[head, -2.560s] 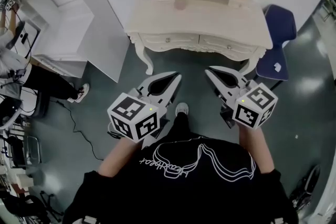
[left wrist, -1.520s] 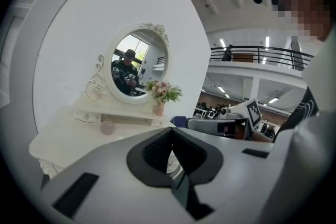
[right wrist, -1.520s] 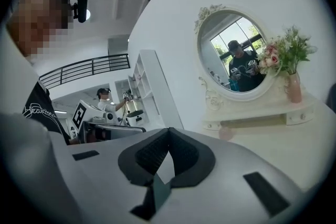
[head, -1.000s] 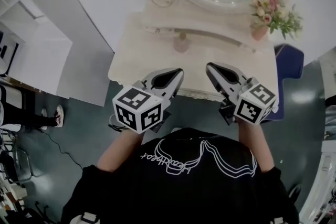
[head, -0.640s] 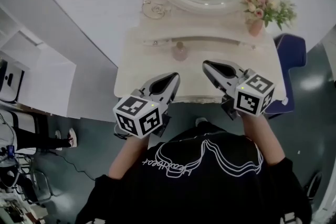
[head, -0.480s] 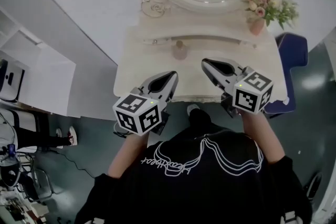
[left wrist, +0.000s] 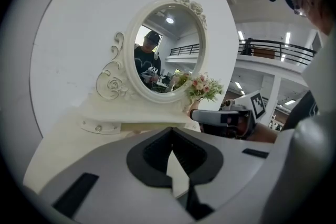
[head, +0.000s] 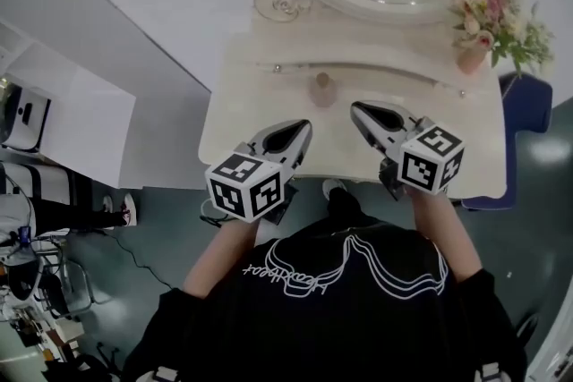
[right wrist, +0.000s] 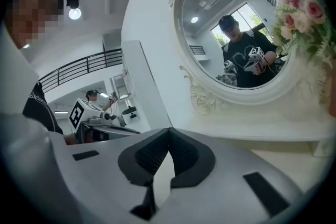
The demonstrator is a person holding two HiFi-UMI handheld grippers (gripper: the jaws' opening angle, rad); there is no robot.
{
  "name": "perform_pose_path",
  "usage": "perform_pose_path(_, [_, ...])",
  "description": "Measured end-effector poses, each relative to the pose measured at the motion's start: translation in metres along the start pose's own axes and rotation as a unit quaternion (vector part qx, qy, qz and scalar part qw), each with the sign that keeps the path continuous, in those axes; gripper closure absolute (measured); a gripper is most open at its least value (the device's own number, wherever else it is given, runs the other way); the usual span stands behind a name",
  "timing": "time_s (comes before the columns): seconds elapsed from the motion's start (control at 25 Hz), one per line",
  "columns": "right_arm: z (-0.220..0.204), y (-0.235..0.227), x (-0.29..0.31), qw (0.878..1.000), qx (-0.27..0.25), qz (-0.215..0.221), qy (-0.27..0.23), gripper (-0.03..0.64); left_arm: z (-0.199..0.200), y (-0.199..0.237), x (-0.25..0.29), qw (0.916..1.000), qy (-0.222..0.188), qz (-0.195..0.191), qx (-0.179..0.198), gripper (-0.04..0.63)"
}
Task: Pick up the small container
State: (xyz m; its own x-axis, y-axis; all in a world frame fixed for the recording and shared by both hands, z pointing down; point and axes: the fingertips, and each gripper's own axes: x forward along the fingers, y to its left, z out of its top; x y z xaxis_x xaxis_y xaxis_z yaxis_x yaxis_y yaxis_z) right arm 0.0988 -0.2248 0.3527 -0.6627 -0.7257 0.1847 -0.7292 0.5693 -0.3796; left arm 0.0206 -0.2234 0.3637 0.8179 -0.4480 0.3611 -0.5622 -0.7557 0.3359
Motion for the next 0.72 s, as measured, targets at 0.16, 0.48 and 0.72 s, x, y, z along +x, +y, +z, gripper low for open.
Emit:
perform_pose_path(0.16, [0.002, -0.029, 0.02, 1.0, 0.004, 0.003, 0.002, 0.612, -0.001, 0.021, 0.02, 0.9997, 0.014, 0.012, -0.015, 0.592])
perform_pose_path(0.48, [-0.008, -0.064, 0.064, 0.998, -0.03, 0.03, 0.036, 0.498, -0.004, 0.062, 0.037, 0.998, 0.018, 0.036, -0.049, 0.592])
perform_pose_path(0.72, [-0.029, -0.074, 0.095, 0.993, -0.096, 0.05, 0.052, 0.411, -0.018, 0.085, 0.04, 0.9952, 0.028, 0.056, -0.075, 0.592])
